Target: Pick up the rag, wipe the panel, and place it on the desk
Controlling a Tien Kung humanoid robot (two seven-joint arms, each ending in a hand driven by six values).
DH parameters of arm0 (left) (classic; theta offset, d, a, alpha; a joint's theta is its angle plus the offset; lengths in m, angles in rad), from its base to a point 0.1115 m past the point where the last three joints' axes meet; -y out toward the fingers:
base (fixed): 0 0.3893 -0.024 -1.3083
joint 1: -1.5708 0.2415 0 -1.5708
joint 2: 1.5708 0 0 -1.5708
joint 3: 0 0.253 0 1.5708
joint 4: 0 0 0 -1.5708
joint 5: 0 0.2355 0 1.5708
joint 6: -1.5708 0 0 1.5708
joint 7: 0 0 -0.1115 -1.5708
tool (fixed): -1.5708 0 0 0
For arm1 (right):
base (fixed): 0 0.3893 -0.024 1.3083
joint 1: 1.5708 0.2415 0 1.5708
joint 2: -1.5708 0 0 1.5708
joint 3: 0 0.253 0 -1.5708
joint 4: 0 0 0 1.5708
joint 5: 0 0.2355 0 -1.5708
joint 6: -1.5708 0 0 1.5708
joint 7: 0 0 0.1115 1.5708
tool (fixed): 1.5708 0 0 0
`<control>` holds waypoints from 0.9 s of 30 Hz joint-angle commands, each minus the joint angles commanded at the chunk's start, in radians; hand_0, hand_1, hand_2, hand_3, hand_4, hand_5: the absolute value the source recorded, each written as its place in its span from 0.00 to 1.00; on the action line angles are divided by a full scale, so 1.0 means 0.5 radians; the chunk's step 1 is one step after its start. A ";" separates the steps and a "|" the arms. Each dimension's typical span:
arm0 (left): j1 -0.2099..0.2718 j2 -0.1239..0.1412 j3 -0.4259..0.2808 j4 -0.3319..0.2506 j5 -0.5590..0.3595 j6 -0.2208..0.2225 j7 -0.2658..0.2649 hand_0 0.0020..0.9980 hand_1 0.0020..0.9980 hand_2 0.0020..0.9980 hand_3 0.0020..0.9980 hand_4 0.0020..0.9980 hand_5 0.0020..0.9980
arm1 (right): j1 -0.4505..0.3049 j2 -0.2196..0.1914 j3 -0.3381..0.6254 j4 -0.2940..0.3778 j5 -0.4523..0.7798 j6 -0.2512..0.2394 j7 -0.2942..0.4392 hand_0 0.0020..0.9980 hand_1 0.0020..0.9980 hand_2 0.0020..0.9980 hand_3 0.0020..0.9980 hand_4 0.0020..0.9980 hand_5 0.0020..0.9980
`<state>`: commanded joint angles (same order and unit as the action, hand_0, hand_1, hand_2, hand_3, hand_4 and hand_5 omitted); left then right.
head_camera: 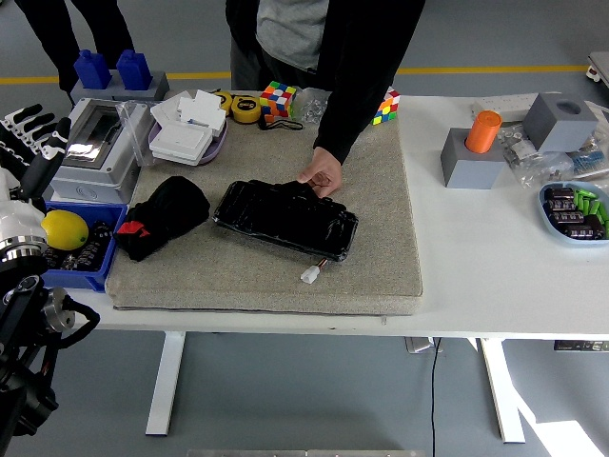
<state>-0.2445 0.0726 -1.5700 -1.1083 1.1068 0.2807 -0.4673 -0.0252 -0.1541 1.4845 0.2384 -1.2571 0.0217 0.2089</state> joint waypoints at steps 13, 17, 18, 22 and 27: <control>0.020 0.002 0.010 -0.087 0.012 -0.020 0.042 0.51 0.56 0.58 0.60 0.92 0.30 | -0.003 -0.023 0.053 -0.033 -0.064 -0.006 -0.009 0.60 0.58 0.51 0.52 0.97 0.40; 0.042 -0.004 0.000 -0.107 0.009 -0.025 0.047 0.51 0.56 0.58 0.60 0.92 0.30 | -0.006 -0.018 0.059 -0.030 -0.069 -0.007 -0.011 0.59 0.58 0.51 0.52 0.97 0.41; 0.048 -0.004 -0.006 -0.114 0.010 -0.028 0.049 0.51 0.56 0.58 0.60 0.92 0.30 | -0.004 -0.014 0.058 -0.027 -0.067 -0.007 -0.010 0.59 0.58 0.51 0.52 0.97 0.41; 0.061 -0.001 -0.011 -0.131 0.015 -0.029 0.053 0.51 0.56 0.58 0.60 0.92 0.30 | -0.001 -0.007 0.061 -0.023 -0.062 -0.007 -0.010 0.59 0.58 0.51 0.52 0.97 0.41; 0.070 0.000 -0.014 -0.146 0.014 -0.031 0.066 0.51 0.56 0.58 0.60 0.92 0.31 | 0.001 -0.010 0.084 -0.025 -0.074 -0.009 -0.011 0.59 0.58 0.51 0.53 0.97 0.41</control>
<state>-0.2095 0.0726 -1.5772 -1.1813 1.1138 0.2651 -0.4340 -0.0245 -0.1593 1.5266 0.2258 -1.2942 0.0171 0.2032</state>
